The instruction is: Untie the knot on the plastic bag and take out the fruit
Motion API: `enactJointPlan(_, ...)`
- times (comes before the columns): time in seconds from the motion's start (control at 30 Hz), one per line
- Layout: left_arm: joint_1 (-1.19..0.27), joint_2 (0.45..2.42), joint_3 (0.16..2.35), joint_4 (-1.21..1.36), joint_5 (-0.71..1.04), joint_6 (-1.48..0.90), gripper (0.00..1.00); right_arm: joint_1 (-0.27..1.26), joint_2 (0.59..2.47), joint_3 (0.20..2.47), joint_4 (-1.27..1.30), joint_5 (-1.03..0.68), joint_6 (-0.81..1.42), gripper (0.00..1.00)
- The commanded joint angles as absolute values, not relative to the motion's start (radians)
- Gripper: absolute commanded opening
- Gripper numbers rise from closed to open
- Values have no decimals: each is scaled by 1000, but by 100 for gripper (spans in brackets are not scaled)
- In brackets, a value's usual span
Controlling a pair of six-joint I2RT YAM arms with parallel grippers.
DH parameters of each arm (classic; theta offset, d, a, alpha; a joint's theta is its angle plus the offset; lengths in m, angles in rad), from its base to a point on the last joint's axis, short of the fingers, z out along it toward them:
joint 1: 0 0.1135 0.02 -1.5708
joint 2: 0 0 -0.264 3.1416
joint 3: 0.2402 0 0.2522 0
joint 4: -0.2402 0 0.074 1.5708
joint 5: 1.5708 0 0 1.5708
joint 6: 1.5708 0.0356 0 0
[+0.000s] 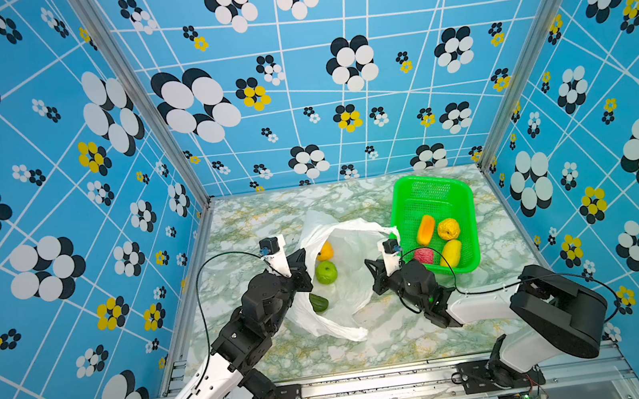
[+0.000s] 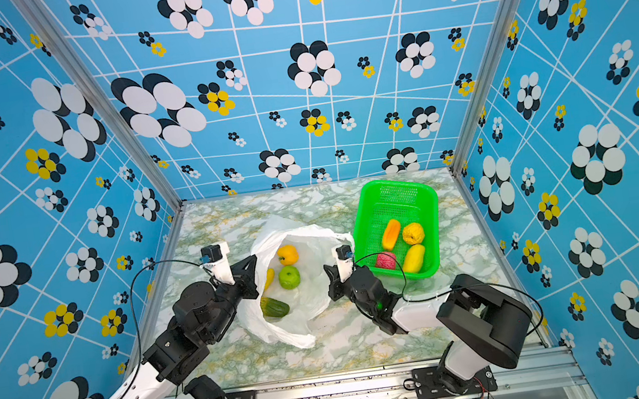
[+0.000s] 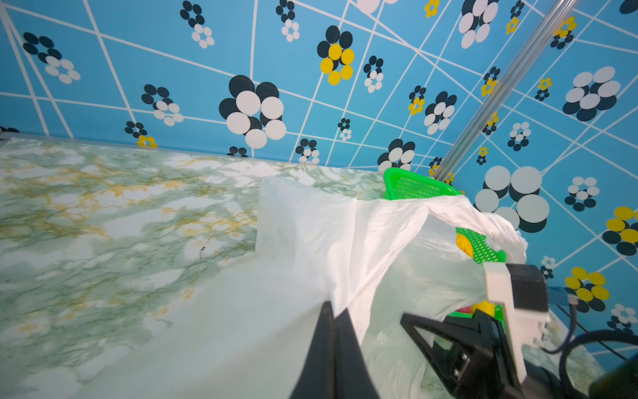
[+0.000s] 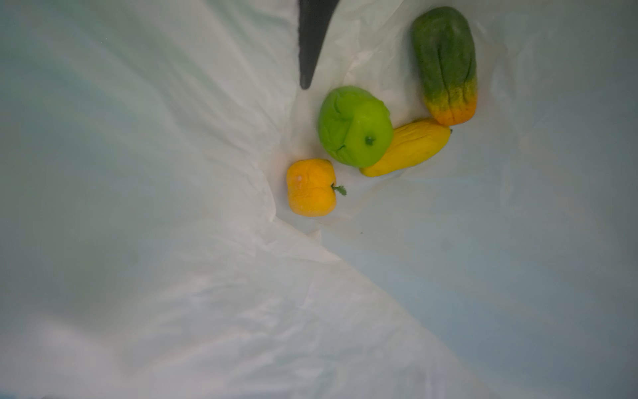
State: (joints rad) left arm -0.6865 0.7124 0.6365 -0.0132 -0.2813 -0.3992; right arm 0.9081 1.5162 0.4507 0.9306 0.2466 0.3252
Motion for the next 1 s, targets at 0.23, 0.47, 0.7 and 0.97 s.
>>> enactJointPlan(0.23,-673,718,548,183,-176,-235,0,1033,1390,431,912,622,329,51)
enactJointPlan(0.47,-670,779,576,144,-210,-212,0,1033,1121,446,707,656,350,75)
enactJointPlan(0.7,-669,769,564,165,-201,-232,0,1034,932,448,619,557,301,71)
enactJointPlan(0.97,-667,726,535,185,-221,-255,0,1044,1016,595,478,335,220,51)
